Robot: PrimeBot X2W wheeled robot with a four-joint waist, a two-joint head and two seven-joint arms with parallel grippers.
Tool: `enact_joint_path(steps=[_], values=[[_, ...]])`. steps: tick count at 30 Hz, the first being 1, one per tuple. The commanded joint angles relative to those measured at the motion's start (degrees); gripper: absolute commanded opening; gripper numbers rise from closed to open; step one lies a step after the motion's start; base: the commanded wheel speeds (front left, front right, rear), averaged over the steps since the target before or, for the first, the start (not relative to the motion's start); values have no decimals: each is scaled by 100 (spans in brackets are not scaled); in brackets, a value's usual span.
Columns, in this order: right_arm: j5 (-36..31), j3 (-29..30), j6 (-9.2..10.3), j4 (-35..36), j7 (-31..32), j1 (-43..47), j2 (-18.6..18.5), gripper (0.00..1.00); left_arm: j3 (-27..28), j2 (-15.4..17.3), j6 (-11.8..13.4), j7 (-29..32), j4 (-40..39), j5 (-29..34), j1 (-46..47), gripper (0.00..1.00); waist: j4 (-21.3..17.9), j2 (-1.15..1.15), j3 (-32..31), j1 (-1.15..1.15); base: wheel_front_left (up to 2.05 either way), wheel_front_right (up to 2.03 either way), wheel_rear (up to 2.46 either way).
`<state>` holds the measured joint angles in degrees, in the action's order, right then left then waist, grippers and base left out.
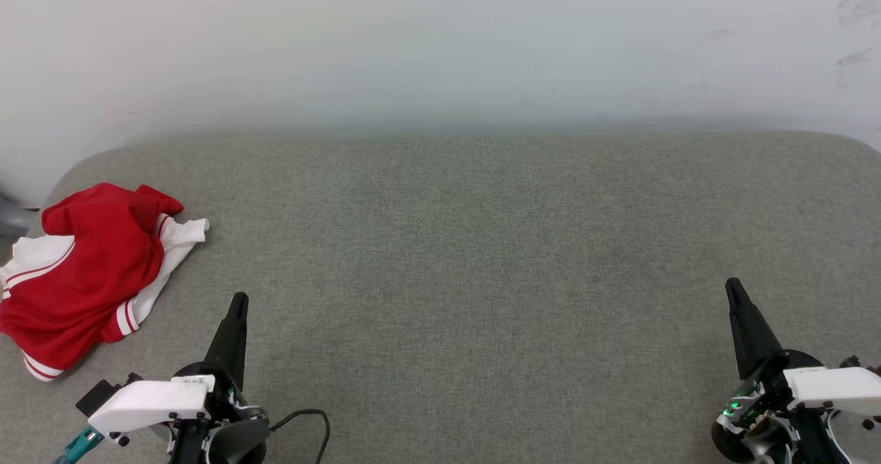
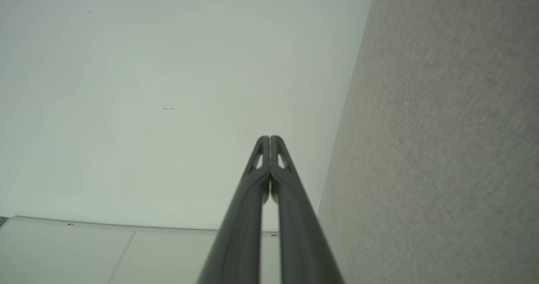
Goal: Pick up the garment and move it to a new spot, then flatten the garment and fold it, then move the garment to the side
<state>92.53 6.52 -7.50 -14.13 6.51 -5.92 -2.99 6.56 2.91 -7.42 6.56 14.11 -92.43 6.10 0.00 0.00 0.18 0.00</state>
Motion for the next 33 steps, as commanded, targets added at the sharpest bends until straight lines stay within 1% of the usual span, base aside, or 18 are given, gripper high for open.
enact_joint_path(steps=[1, 33], values=[[-26, -3, 2, -8, -1, -76, 17, 0, 9, -14, -29, 10, -6, 3, 35, 0, 0, 0, 0, 0, 0, 0, 0], [-26, -4, 2, -8, -1, -76, 18, 0, 11, -14, -29, 10, -6, 3, 35, 0, 0, 0, 0, 0, 0, 0, 0]])
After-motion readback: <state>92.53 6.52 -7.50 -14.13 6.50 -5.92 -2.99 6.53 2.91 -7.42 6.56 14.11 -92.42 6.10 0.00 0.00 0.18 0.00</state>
